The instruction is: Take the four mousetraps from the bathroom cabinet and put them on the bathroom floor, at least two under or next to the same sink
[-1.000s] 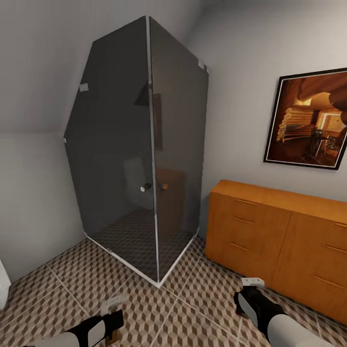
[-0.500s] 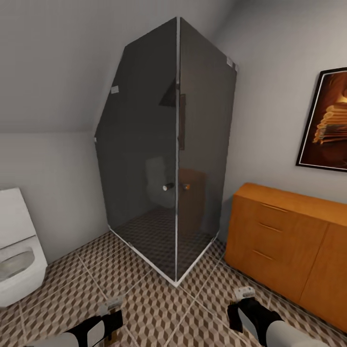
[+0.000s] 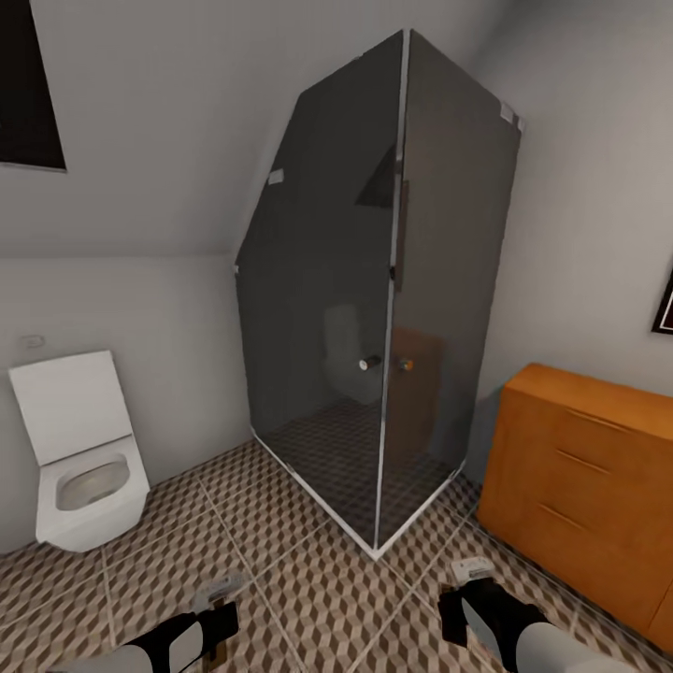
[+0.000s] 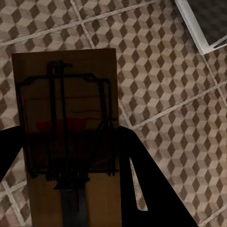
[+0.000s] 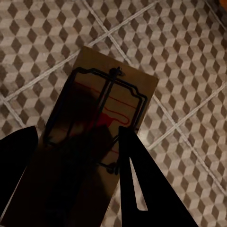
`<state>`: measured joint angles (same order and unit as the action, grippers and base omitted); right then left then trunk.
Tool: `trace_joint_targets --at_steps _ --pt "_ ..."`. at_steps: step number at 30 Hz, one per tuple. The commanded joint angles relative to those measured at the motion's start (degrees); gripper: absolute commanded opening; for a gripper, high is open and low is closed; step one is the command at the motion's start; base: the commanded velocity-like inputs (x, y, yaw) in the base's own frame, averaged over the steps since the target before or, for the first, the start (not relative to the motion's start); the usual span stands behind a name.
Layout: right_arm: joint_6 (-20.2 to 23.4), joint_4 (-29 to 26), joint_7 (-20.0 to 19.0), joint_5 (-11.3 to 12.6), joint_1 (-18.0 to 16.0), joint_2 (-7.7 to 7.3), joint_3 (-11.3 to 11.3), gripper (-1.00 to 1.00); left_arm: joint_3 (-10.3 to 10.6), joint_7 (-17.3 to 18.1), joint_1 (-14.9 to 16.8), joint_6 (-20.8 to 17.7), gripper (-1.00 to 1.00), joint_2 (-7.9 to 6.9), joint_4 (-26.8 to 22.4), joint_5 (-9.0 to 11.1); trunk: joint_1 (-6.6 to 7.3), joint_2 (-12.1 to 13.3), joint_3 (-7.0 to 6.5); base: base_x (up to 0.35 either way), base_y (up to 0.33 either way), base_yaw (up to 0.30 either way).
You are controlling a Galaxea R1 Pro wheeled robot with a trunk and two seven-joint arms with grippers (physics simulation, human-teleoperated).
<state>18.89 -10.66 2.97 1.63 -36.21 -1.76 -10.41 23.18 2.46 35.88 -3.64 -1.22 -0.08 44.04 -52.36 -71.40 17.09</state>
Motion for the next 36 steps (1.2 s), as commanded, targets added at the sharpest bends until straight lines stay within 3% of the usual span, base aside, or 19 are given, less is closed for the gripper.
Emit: trace_joint_targets --at_steps 1,36 --pt "0.39 -0.17 0.19 0.13 0.00 0.00 -0.41 -1.00 0.46 0.17 0.06 -0.23 -1.00 -0.01 -0.01 0.41 0.00 -0.04 0.07 0.000 0.000 0.300" --pt "0.36 -0.16 1.07 -0.05 0.00 0.10 -0.40 -1.00 0.46 0.17 0.03 -0.23 -1.00 0.14 -0.01 0.35 0.00 -0.04 0.07 0.000 0.000 0.300"
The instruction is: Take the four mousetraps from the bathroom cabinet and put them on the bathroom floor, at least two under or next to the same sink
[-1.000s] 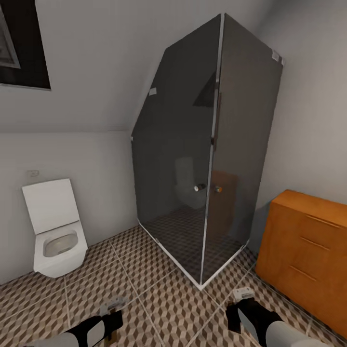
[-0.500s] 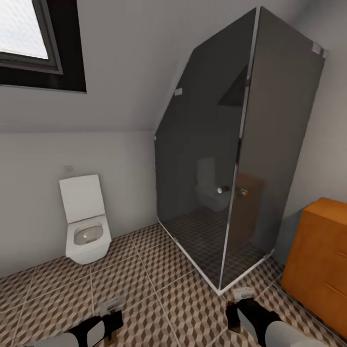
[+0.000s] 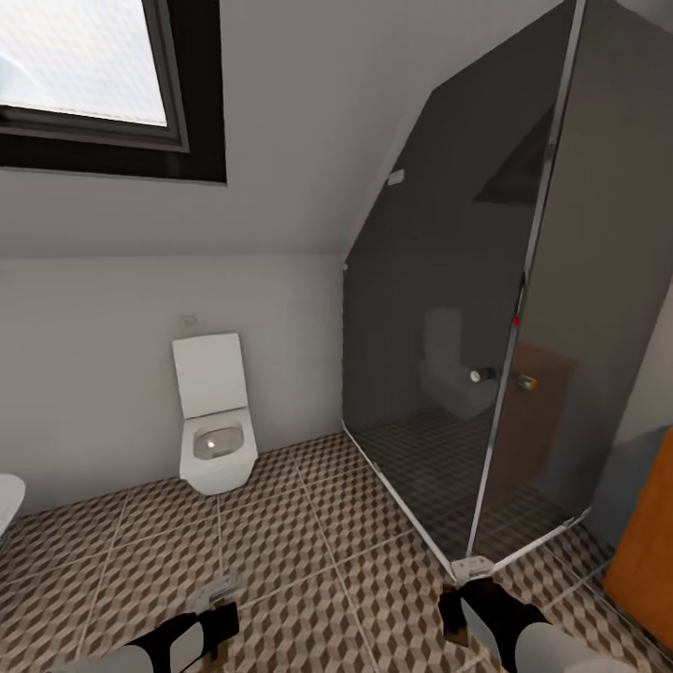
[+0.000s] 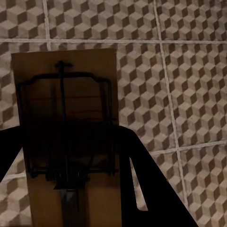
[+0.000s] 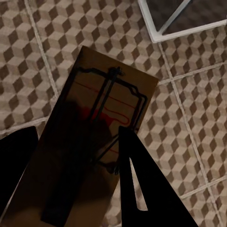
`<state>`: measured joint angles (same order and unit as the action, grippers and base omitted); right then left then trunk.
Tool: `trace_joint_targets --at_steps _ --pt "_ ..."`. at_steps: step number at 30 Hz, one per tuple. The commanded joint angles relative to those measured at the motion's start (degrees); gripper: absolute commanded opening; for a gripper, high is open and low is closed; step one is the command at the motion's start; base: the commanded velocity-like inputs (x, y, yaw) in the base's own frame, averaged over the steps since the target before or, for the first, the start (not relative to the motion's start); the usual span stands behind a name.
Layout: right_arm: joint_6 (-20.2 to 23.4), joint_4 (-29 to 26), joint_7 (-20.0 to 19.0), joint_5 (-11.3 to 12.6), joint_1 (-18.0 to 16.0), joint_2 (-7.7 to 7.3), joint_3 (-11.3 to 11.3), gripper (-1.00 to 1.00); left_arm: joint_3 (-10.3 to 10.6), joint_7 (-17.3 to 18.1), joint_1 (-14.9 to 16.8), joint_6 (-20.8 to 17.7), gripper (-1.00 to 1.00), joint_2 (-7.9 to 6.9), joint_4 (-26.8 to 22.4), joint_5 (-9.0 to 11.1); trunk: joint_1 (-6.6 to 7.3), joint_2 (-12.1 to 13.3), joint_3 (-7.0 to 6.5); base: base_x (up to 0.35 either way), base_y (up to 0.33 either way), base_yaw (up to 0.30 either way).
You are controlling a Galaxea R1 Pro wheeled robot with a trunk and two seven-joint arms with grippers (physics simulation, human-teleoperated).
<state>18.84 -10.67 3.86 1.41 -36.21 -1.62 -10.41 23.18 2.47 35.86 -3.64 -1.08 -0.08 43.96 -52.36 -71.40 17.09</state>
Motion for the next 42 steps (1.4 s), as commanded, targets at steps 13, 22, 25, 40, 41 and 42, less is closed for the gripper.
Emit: trace_joint_targets --at_steps 13,22,25,40,41,42 --pt "0.40 -0.15 0.18 0.17 0.00 -0.03 -0.40 -1.00 0.46 0.17 0.04 -0.22 -1.00 0.10 -0.01 0.42 0.00 -0.04 0.07 0.000 0.000 0.300" --pt "0.40 -0.15 0.18 0.17 0.00 -0.04 -0.40 -1.00 0.46 0.17 0.05 -0.22 -1.00 0.11 -0.01 0.42 0.00 -0.04 0.07 0.000 0.000 0.300" --pt "0.40 -0.15 0.18 0.17 0.00 -0.05 -0.40 -1.00 0.46 0.17 0.07 -0.22 -1.00 0.10 -0.01 0.42 0.00 -0.04 0.07 0.000 0.000 0.300" --pt "0.36 -0.21 -0.16 0.23 0.00 -0.19 -0.40 -1.00 0.46 0.17 0.04 -0.22 -1.00 0.10 -0.01 0.42 0.00 -0.04 0.07 0.000 0.000 0.237" --pt "0.34 -0.22 -0.07 0.24 0.00 -0.15 -0.40 -1.00 0.46 0.17 0.02 -0.22 -1.00 0.10 -0.01 0.42 0.00 -0.04 0.07 0.000 0.000 0.026" --pt "0.33 -0.23 0.02 0.24 0.00 -0.15 -0.40 -1.00 0.46 0.17 0.01 -0.22 -1.00 0.11 -0.01 0.42 0.00 -0.04 0.07 0.000 0.000 0.017"
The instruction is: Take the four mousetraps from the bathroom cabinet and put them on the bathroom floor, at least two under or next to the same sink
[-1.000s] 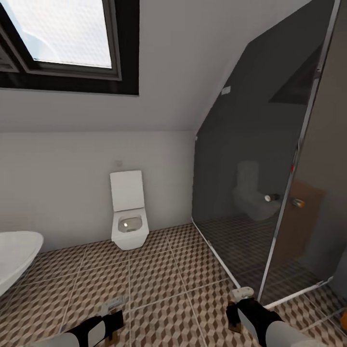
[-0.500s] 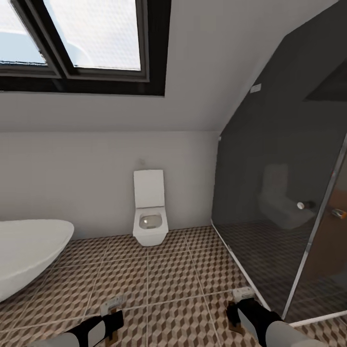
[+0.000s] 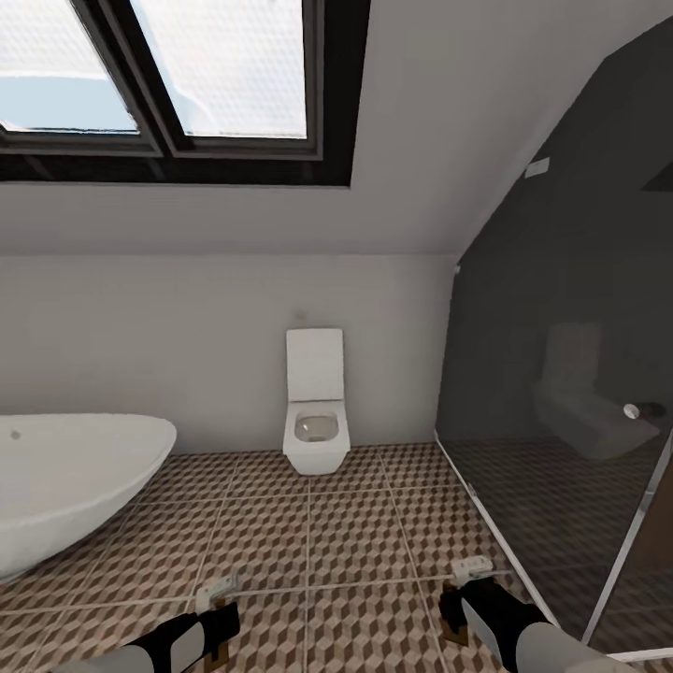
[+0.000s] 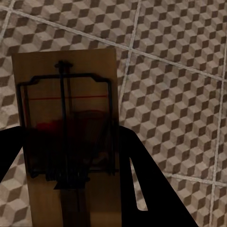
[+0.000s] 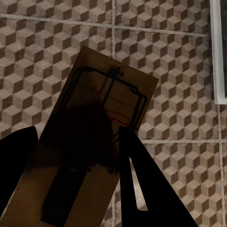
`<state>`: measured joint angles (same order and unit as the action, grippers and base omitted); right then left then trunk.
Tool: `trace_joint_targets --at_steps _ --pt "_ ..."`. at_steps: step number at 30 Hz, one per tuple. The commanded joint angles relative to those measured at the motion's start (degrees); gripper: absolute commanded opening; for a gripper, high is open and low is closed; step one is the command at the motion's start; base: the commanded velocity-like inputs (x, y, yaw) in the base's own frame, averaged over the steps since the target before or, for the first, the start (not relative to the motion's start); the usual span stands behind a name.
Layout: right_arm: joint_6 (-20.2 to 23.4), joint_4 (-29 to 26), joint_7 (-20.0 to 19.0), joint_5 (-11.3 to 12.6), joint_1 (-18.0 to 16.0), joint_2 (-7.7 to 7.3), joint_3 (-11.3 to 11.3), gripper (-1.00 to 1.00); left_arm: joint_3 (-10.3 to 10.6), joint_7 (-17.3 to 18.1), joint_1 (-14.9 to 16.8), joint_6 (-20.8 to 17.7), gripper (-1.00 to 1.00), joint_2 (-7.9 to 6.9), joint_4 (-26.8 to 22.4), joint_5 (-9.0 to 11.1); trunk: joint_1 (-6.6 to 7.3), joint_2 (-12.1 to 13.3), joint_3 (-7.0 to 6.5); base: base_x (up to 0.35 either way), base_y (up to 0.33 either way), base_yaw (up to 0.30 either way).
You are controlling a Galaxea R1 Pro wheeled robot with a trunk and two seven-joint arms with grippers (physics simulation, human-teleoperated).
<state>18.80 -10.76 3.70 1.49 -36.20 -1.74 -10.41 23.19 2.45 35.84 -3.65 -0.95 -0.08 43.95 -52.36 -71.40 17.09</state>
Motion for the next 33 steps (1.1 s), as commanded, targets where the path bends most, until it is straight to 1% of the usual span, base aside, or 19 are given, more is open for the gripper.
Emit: trace_joint_targets --at_steps 1,8,11,24,27,33 --pt "0.38 -0.13 0.22 0.17 -0.01 -0.02 -0.40 -1.00 0.45 0.19 0.04 -0.21 -1.00 -0.02 -0.01 0.43 0.00 -0.04 0.07 0.000 0.000 0.013" --pt "0.44 -0.14 0.41 0.17 -0.01 -0.04 -0.40 -1.00 0.45 0.19 0.09 -0.21 -1.00 -0.02 -0.05 0.57 0.00 -0.04 0.07 0.007 0.000 0.003" --pt "0.45 -0.14 0.43 0.14 -0.01 0.02 -0.40 -1.00 0.42 0.19 0.07 -0.24 -1.00 -0.05 -0.05 0.71 0.00 -0.04 0.07 0.180 0.000 0.000" --pt "0.45 -0.14 0.52 0.24 -0.01 0.09 -0.37 -1.00 0.37 0.19 0.10 -0.40 -1.00 -0.28 -0.01 0.81 0.00 -0.04 0.07 0.313 0.000 0.001" --pt "0.42 -0.14 0.52 0.26 -0.01 -0.04 -0.31 -1.00 0.37 0.19 0.09 -0.39 -1.00 -0.33 -0.01 0.79 0.00 -0.04 0.07 0.325 0.000 0.138" --pt "0.38 -0.14 0.52 0.27 -0.01 -0.10 -0.23 -1.00 0.37 0.19 0.09 -0.39 -1.00 -0.29 -0.01 0.79 0.00 -0.04 0.07 0.309 0.000 0.245"
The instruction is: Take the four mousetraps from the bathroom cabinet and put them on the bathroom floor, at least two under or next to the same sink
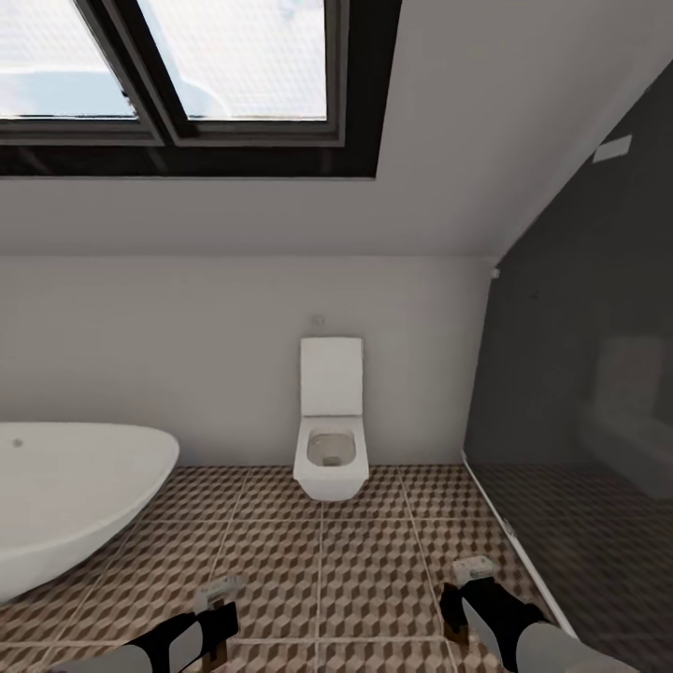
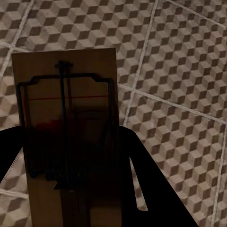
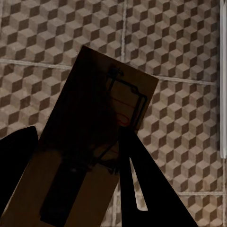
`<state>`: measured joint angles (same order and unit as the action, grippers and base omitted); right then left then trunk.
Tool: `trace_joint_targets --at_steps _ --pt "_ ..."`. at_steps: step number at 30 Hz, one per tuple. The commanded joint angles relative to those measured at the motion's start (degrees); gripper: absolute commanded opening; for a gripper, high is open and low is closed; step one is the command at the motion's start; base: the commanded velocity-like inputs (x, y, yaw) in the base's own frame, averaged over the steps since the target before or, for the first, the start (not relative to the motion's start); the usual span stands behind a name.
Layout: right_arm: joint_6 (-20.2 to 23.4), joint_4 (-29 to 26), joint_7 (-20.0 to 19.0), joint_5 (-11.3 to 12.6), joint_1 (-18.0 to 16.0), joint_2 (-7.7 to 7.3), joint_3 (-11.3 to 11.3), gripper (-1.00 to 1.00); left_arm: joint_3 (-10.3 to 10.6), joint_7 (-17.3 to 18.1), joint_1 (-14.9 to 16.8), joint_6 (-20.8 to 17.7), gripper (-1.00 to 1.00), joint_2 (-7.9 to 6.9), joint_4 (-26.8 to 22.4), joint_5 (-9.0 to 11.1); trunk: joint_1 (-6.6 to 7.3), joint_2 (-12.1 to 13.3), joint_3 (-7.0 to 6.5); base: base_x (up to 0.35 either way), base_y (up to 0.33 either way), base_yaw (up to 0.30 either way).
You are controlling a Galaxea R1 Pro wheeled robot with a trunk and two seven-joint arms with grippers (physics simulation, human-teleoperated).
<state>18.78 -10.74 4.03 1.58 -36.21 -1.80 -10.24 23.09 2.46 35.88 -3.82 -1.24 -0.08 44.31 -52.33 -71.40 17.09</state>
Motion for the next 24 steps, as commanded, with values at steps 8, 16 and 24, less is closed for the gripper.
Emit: trace_joint_targets --at_steps 8,16,24 --pt "0.38 -0.16 0.19 0.36 0.00 0.04 -0.38 -1.00 0.55 0.17 0.06 -0.06 -1.00 0.01 -0.03 0.42 -0.03 -0.04 0.07 0.109 0.000 0.113" --pt "0.42 -0.16 -0.15 0.86 0.00 -0.11 -0.14 -1.00 0.55 0.17 0.04 0.08 -1.00 0.01 -0.04 0.39 -0.03 -0.04 0.07 0.300 0.000 0.003" --pt "0.45 -0.16 -0.07 0.88 0.00 -0.09 -0.15 -1.00 0.55 0.10 0.05 0.13 -1.00 -0.12 -0.01 0.34 -0.03 -0.04 0.07 0.322 0.000 0.000"
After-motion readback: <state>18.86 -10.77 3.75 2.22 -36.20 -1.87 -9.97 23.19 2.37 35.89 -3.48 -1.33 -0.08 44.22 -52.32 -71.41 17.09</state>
